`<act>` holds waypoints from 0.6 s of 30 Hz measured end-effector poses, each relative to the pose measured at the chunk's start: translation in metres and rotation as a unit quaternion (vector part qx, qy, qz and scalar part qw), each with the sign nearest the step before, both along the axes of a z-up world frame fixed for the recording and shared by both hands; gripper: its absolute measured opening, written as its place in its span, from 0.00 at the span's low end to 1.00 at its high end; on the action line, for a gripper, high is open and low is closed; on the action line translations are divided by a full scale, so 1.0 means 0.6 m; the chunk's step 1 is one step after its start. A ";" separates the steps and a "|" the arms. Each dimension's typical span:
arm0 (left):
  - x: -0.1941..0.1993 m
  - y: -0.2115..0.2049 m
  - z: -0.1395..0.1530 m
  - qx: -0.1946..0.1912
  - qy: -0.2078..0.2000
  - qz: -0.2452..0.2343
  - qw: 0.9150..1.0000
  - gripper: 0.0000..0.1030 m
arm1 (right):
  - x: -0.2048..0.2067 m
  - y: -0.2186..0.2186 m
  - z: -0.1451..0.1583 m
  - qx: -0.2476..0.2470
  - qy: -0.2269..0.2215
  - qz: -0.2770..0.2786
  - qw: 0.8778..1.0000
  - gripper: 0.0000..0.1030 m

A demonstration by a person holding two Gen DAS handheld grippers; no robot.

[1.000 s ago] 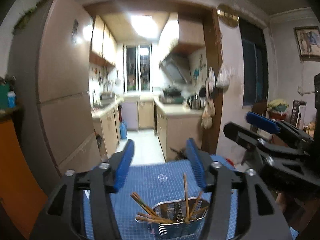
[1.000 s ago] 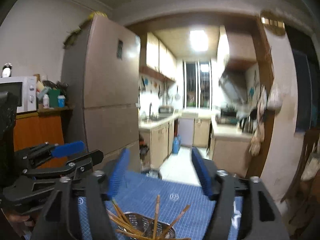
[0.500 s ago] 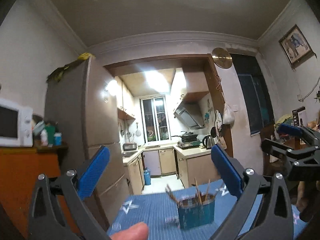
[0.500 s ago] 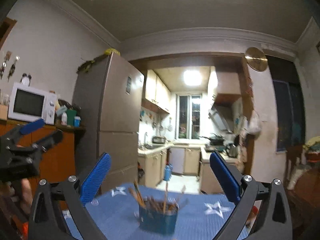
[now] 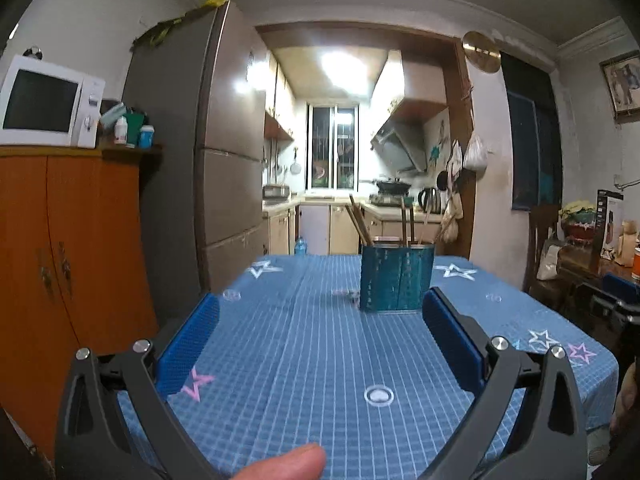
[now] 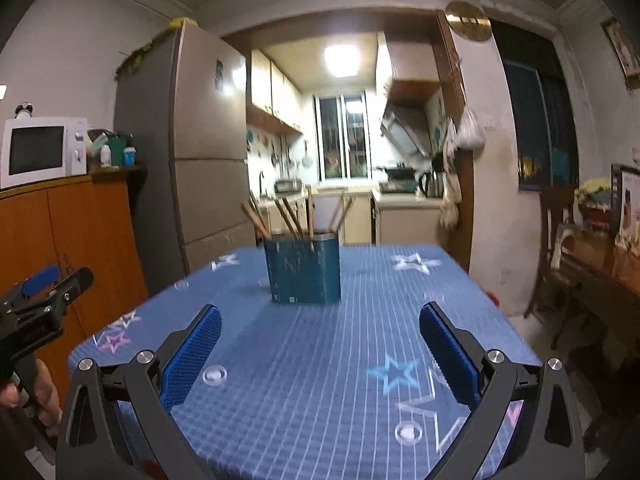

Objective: Organize utensils

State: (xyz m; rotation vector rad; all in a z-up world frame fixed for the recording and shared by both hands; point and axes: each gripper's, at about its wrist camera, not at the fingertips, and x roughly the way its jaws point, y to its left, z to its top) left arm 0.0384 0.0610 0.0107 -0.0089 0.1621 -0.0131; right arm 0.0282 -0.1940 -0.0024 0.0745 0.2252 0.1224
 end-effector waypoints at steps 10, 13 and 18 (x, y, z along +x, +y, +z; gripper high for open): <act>0.002 0.020 -0.025 -0.015 0.026 0.009 0.999 0.95 | -0.002 0.003 -0.019 0.017 0.031 -0.011 0.999 0.96; -0.005 0.015 -0.033 -0.014 0.030 0.010 0.999 0.95 | -0.005 0.004 -0.022 0.017 0.034 -0.007 0.999 0.96; -0.015 0.012 -0.031 -0.006 0.028 0.008 1.000 0.95 | -0.011 0.005 -0.022 0.017 0.033 -0.005 0.999 0.96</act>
